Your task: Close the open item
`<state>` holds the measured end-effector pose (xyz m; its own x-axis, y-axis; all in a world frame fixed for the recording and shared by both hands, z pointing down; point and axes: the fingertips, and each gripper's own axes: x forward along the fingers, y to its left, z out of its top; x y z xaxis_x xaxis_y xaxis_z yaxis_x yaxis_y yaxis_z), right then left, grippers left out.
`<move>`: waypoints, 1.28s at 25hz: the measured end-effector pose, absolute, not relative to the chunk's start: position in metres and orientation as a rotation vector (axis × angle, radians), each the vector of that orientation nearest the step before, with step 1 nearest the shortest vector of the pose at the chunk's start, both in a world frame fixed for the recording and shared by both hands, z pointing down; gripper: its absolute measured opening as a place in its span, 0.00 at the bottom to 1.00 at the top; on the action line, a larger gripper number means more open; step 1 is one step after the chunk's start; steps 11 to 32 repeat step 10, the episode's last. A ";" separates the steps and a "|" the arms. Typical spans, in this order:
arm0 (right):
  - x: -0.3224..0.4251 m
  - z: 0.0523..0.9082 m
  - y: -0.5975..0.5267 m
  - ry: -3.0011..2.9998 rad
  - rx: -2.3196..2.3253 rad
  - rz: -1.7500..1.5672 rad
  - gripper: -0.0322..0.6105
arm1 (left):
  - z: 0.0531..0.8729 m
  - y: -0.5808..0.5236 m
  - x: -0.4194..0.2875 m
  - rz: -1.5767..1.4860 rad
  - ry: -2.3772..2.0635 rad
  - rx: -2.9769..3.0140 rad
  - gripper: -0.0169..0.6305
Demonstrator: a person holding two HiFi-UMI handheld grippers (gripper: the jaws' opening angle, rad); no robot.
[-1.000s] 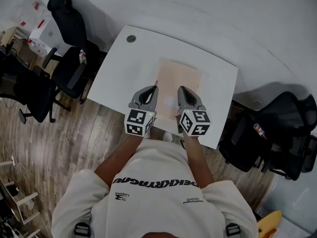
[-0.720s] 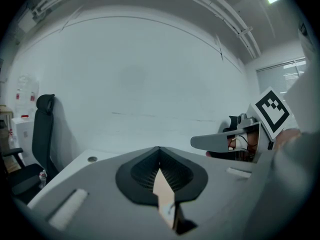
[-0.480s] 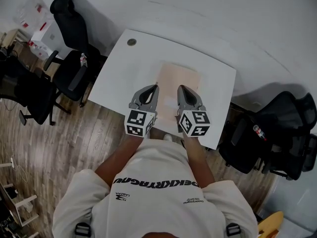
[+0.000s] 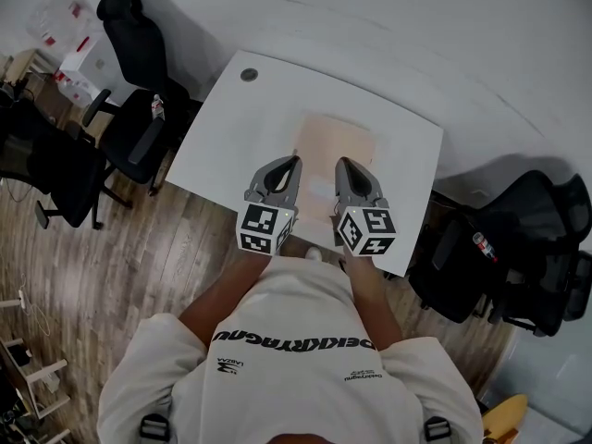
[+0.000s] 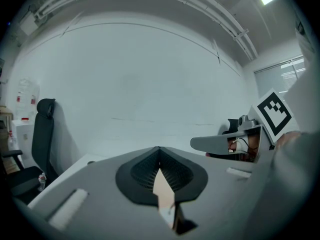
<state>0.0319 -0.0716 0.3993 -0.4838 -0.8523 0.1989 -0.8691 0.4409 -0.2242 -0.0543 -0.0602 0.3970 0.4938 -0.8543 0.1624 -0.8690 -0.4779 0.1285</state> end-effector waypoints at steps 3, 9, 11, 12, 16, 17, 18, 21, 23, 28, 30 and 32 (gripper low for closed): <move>0.030 0.397 -0.072 -2.625 1.559 0.436 0.05 | 0.396 -0.061 -0.054 0.104 -1.485 2.546 0.03; 0.026 0.397 -0.075 -2.636 1.552 0.423 0.05 | 0.395 -0.064 -0.055 0.092 -1.490 2.549 0.03; 0.026 0.397 -0.075 -2.638 1.550 0.421 0.05 | 0.396 -0.064 -0.055 0.092 -1.491 2.550 0.03; 0.026 0.397 -0.075 -2.638 1.550 0.421 0.05 | 0.396 -0.064 -0.055 0.092 -1.491 2.550 0.03; 0.026 0.397 -0.075 -2.638 1.550 0.421 0.05 | 0.396 -0.064 -0.055 0.092 -1.491 2.550 0.03; 0.026 0.397 -0.075 -2.638 1.550 0.421 0.05 | 0.396 -0.064 -0.055 0.092 -1.491 2.550 0.03; 0.026 0.397 -0.075 -2.638 1.550 0.421 0.05 | 0.396 -0.064 -0.055 0.092 -1.491 2.550 0.03; 0.026 0.397 -0.075 -2.638 1.550 0.421 0.05 | 0.396 -0.064 -0.055 0.092 -1.491 2.550 0.03; 0.026 0.397 -0.075 -2.638 1.550 0.421 0.05 | 0.396 -0.064 -0.055 0.092 -1.491 2.550 0.03; 0.026 0.397 -0.075 -2.638 1.550 0.421 0.05 | 0.396 -0.064 -0.055 0.092 -1.491 2.550 0.03; 0.026 0.397 -0.075 -2.638 1.550 0.421 0.05 | 0.396 -0.064 -0.055 0.092 -1.491 2.550 0.03; 0.026 0.397 -0.075 -2.638 1.550 0.421 0.05 | 0.396 -0.064 -0.055 0.092 -1.491 2.550 0.03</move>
